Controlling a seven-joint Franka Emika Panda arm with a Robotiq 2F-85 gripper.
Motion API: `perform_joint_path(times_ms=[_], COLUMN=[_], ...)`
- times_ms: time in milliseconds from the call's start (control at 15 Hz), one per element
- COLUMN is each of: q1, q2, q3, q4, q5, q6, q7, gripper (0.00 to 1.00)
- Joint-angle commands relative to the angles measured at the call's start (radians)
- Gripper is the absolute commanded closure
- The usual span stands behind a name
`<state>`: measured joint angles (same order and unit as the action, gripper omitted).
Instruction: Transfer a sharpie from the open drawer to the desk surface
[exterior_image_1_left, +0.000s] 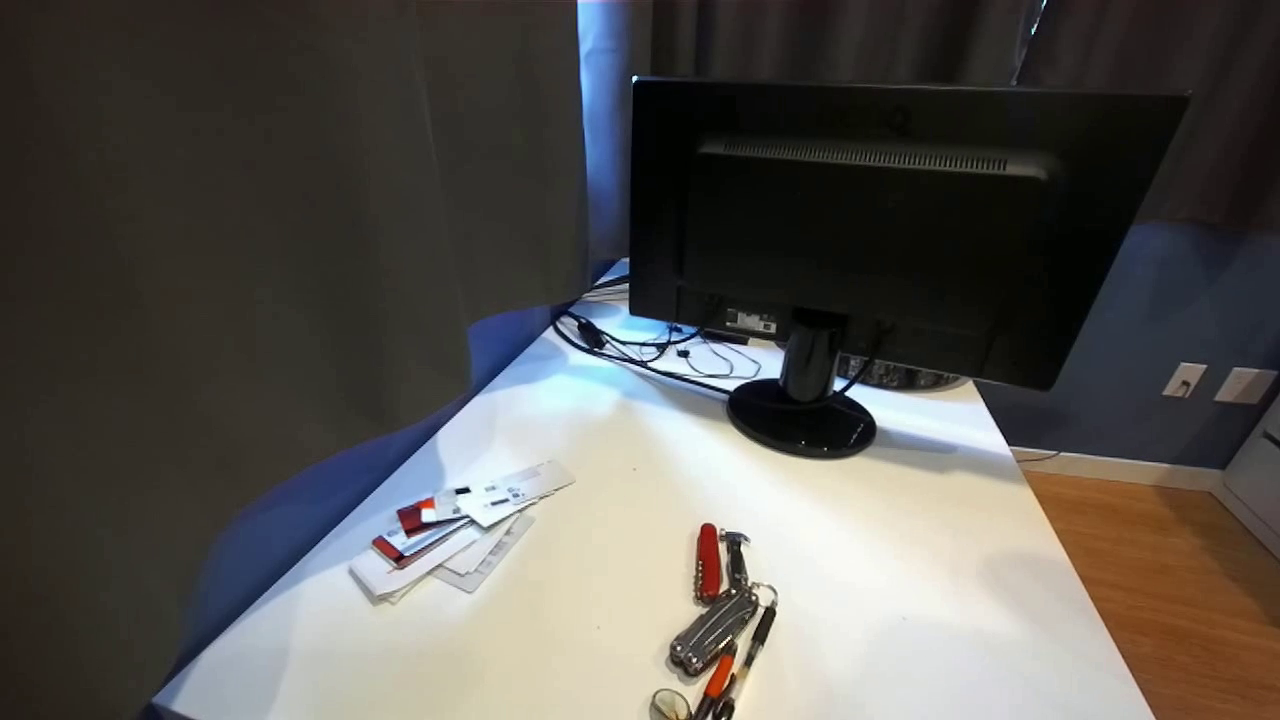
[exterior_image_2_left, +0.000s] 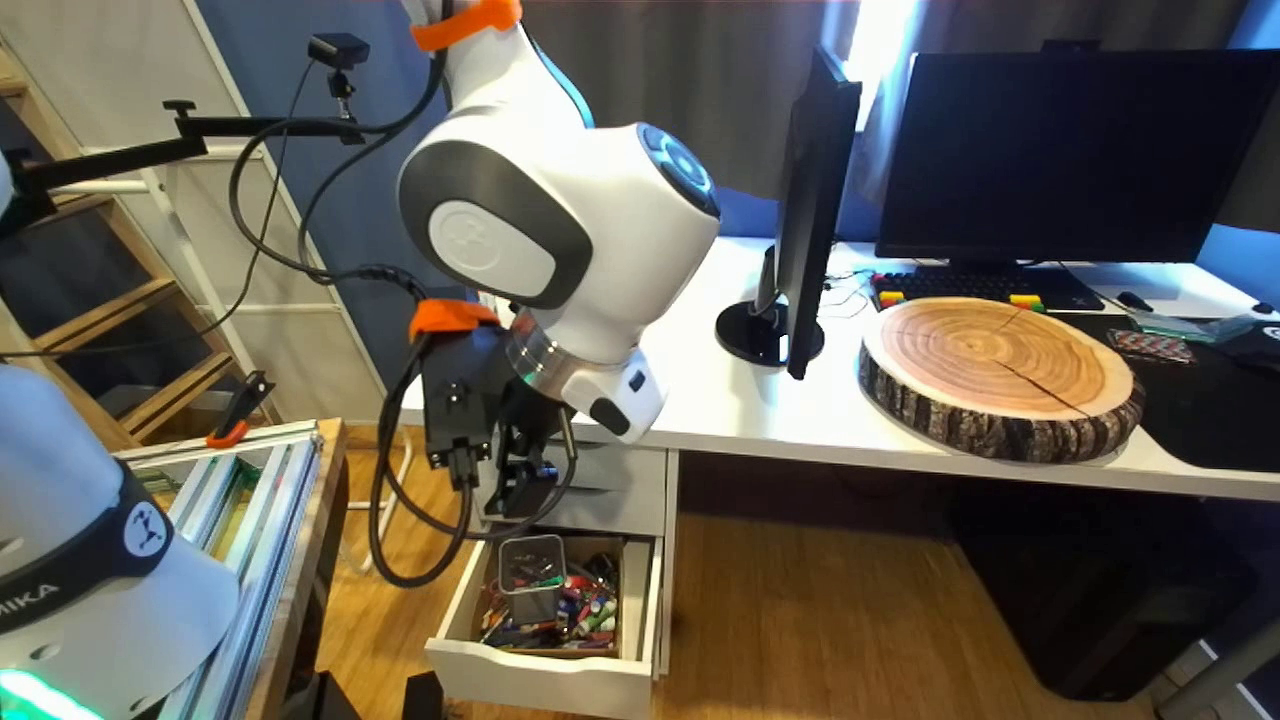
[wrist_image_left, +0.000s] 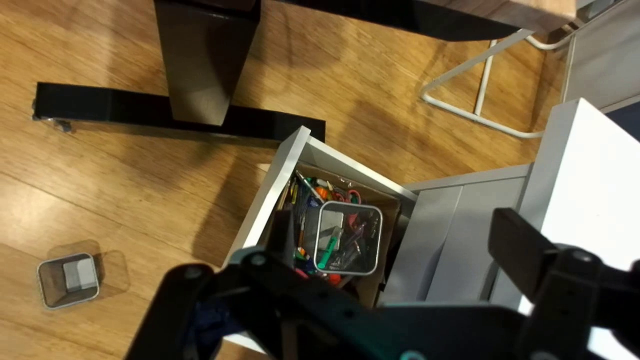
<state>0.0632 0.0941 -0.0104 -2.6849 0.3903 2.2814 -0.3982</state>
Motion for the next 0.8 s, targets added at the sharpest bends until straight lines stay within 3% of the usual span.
perform_joint_path(times_ms=[0,333,733], q1=[-0.003,-0.015,-0.037], q2=[0.136,0.314,0.559], q3=[0.061,0.192,0.363], q4=[0.056,0.101,0.198], q5=[0.042,0.247,0.533], q6=[0.009,0.187,0.638], q7=[0.070,0.055,-0.061], gripper=[0.00,0.00,0.00])
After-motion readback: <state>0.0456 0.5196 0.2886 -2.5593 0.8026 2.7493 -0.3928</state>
